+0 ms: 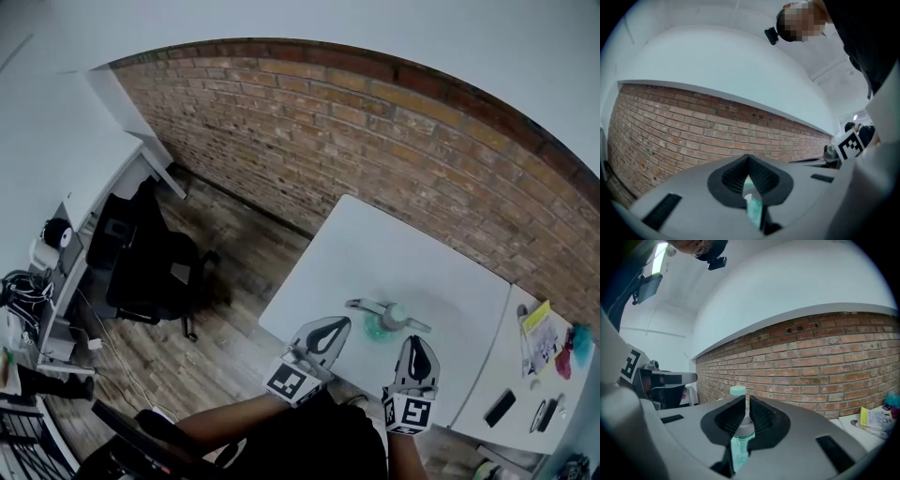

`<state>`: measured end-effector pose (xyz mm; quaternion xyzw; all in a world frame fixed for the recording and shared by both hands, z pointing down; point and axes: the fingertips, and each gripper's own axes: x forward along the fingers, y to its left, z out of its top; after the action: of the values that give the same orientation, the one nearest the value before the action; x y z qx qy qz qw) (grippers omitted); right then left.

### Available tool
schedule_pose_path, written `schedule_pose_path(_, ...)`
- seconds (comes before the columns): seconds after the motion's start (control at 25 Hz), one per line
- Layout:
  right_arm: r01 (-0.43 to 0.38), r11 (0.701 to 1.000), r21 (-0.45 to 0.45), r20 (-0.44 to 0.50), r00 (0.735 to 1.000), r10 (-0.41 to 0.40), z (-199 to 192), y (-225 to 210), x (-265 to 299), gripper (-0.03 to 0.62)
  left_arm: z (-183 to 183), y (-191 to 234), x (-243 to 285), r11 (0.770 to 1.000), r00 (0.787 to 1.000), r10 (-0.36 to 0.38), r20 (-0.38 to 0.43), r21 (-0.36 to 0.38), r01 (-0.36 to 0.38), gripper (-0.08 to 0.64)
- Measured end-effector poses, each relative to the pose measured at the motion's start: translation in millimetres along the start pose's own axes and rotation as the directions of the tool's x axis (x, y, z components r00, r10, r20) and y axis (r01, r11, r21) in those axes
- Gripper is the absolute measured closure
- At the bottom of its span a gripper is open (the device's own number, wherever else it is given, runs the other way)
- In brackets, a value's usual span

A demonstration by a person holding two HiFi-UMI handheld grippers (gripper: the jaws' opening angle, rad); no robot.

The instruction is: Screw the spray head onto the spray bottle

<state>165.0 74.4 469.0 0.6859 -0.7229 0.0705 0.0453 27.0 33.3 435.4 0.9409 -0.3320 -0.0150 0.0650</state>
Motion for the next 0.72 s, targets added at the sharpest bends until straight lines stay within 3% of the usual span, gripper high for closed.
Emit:
schedule_pose_path(0.16,0.068,0.998,-0.008,0.006,0.998,-0.068,3,2,9,0.561,-18,-6,4,0.990,0.990,-0.142,0.006,-0.011,0.142,0.568)
schedule_pose_path(0.32,0.124,0.992,-0.011,0.012,0.992,-0.124,6,1,15,0.561,-53,-26,4,0.954,0.954,-0.299,-0.009,0.014,0.299,0.568)
schedule_pose_path(0.52,0.117,0.992,-0.043,0.010,0.993,-0.116,11,5,14,0.561,-107,-33,10,0.918,0.916,-0.396,-0.062,-0.022,0.395,0.550)
schedule_pose_path(0.72,0.102,0.992,-0.076,0.020,0.995,-0.101,16,-3,16,0.561,-181,-30,20,0.884,0.872,-0.460,-0.170,0.002,0.467,0.303)
